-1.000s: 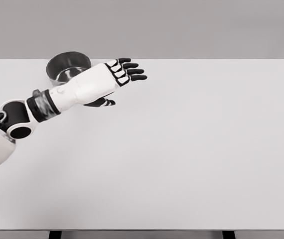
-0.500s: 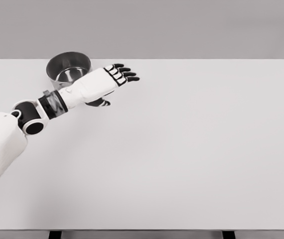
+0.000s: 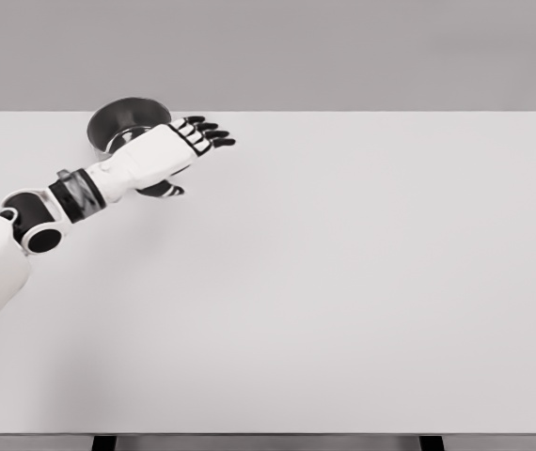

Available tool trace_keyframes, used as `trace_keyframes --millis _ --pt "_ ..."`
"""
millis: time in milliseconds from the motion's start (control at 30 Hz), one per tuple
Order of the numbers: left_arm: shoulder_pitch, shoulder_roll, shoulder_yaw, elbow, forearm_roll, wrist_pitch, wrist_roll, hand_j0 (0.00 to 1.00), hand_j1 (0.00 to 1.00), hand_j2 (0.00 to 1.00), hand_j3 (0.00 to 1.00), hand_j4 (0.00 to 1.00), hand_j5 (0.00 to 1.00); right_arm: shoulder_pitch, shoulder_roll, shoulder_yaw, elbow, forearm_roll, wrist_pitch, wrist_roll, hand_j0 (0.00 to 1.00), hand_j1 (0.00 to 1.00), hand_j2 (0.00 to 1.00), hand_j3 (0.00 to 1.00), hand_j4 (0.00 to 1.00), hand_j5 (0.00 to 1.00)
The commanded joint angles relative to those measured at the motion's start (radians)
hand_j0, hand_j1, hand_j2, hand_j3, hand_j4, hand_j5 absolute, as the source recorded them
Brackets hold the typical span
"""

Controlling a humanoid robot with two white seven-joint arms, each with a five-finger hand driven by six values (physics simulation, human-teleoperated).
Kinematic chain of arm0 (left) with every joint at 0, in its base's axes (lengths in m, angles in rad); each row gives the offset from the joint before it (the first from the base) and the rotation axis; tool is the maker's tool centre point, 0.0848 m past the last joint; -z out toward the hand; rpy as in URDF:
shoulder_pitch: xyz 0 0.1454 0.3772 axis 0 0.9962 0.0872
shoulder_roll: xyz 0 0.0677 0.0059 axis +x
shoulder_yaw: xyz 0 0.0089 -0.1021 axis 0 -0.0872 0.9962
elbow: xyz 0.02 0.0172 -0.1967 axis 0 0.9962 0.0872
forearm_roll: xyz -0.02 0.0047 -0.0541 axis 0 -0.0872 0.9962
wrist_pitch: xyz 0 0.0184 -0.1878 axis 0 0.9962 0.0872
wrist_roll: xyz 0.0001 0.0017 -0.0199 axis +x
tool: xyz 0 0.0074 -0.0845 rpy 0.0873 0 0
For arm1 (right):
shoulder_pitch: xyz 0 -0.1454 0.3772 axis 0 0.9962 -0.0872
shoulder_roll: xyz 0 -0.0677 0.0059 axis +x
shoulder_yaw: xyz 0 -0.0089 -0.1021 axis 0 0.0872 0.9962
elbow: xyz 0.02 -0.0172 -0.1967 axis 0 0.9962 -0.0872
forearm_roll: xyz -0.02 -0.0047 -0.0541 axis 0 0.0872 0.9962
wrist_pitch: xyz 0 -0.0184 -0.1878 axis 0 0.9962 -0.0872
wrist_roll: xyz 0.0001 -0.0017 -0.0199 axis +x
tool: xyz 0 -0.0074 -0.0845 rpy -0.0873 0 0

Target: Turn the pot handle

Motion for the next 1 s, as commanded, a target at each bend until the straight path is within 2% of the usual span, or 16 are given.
trace_keyframes --millis 0,367,467,967 --pt "0.0 0.011 0.002 0.0 0.007 0.0 0.018 1.0 1.0 1.0 1.0 1.0 1.0 0.0 0.0 0.0 0.0 0.0 0.0 0.0 1.0 1.0 1.0 1.0 1.0 1.0" --pt "-0.002 0.023 0.004 0.003 0.006 0.0 0.018 1.0 1.0 1.0 1.0 1.0 1.0 0.0 0.0 0.0 0.0 0.0 0.0 0.0 1.0 1.0 1.0 1.0 1.0 1.0" --pt "-0.003 0.025 0.012 0.038 0.007 0.0 0.018 1.0 1.0 1.0 1.0 1.0 1.0 0.0 0.0 0.0 0.0 0.0 0.0 0.0 1.0 1.0 1.0 1.0 1.0 1.0" --pt "0.009 0.1 0.027 0.046 0.006 0.0 0.016 1.0 1.0 1.0 1.0 1.0 1.0 0.0 0.0 0.0 0.0 0.0 0.0 0.0 1.0 1.0 1.0 1.0 1.0 1.0"
